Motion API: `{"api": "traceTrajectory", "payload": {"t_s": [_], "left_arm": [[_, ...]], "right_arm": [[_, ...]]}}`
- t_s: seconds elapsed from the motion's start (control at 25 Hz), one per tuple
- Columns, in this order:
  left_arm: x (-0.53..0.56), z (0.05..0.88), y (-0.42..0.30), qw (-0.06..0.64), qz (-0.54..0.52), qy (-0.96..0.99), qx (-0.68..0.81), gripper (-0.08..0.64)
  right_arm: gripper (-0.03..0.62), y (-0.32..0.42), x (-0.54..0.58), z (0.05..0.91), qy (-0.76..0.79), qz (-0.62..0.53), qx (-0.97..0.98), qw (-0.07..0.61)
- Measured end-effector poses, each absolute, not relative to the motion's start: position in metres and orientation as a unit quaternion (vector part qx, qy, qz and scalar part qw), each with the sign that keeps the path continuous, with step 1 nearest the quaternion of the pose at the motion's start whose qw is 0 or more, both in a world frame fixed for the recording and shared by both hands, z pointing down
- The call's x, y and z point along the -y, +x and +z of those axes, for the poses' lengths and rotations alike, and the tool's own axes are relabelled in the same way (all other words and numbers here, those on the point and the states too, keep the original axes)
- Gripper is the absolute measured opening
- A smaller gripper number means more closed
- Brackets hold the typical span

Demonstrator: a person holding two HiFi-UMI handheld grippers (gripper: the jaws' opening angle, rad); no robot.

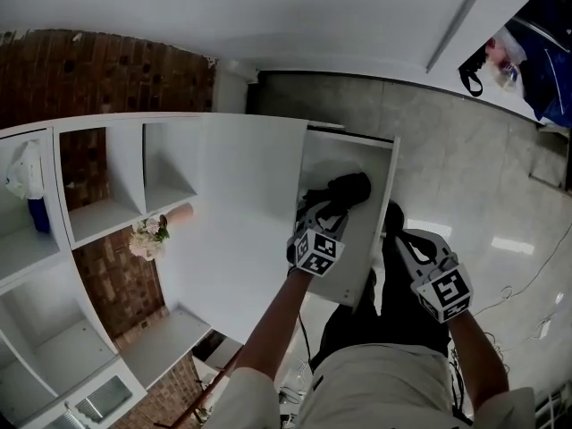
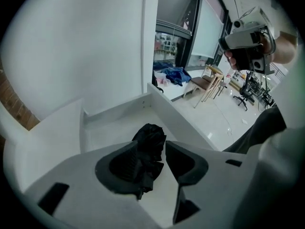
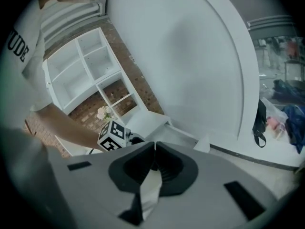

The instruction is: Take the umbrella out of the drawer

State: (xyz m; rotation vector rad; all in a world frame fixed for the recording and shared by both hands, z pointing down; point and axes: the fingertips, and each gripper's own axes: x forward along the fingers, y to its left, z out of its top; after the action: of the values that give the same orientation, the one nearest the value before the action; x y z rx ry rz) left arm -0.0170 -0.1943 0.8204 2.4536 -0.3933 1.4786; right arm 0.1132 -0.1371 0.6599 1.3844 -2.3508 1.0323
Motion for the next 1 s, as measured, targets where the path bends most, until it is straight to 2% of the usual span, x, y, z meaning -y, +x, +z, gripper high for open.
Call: {"api": "traceTrajectory", "payload": {"t_s": [0.16, 0.4, 0.6, 1.0], "left_arm": [[0.19, 0.859, -0.014, 0.128, 0.547, 0.82, 0.112, 0.212], [0.205, 0.895, -0.017, 0.077, 0.606, 0.787, 0.083, 0.26], [0.201, 0.929, -0.026, 0.082, 0.652, 0.751, 0.065, 0.336], [0.2, 0.968, -0.035, 0.104, 0.671, 0.732, 0.048, 0.354]], "right_arm": [[0.032, 0.114, 0.131, 0.676, 0.466, 0.362, 0.798, 0.121], [0.032, 0.117, 0.136, 0.688, 0.47, 0.373, 0.793, 0.108], [0.032, 0.118, 0.135, 0.695, 0.466, 0.375, 0.794, 0.11], [0.032, 0.118, 0.127, 0.703, 0.459, 0.386, 0.793, 0.113]]}}
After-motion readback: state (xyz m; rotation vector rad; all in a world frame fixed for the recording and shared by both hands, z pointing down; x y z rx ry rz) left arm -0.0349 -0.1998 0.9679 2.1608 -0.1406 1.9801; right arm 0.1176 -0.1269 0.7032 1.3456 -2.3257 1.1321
